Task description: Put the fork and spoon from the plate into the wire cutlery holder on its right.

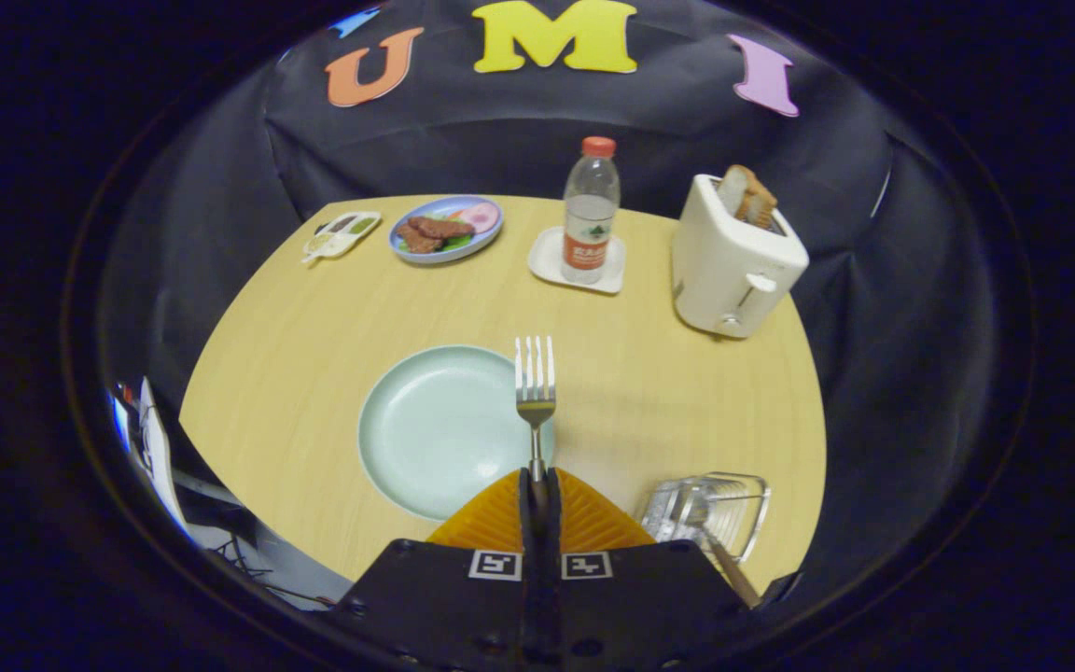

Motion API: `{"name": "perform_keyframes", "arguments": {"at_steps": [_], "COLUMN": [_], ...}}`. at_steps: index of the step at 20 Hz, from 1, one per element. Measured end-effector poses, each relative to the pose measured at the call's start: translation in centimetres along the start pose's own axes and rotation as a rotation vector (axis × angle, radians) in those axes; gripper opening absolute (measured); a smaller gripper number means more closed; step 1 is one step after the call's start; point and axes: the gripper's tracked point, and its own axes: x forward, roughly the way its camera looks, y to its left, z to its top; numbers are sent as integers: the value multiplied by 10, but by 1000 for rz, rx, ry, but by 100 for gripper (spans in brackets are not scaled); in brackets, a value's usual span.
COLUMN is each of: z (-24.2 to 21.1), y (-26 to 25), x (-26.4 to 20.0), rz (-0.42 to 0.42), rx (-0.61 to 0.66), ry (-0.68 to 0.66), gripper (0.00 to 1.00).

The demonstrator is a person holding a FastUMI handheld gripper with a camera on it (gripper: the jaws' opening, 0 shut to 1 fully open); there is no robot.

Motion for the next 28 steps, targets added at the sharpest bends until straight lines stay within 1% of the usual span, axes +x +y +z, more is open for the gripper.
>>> {"name": "perform_keyframes", "arguments": {"at_steps": [2,5,9,12,16,17,20,21,22,25,26,27,28], "z": [3,-5,-39,-56,-76,-78,-82,-79,-77,-68,-65,-63,-57], "y": [-36,-79,-114,-120,-109,-107,-107,-106,-105,-105,-105,-105,-104], "x": [-21,-44,-48,-46,-39,-39,-36,-35,-37,-38,-39,-41,-43], "rz": [-26,-53,-58,-33,31,43,38,37,40,34,32,31,35], "rx": [34,76,101,113,141,148,141,143,146,155,162,173,182], "ry": [0,21,121,163,231,241,250,246,240,214,204,188,169], "gripper": [1,1,1,1,1,5,5,5,9,6,3,2,9]}}
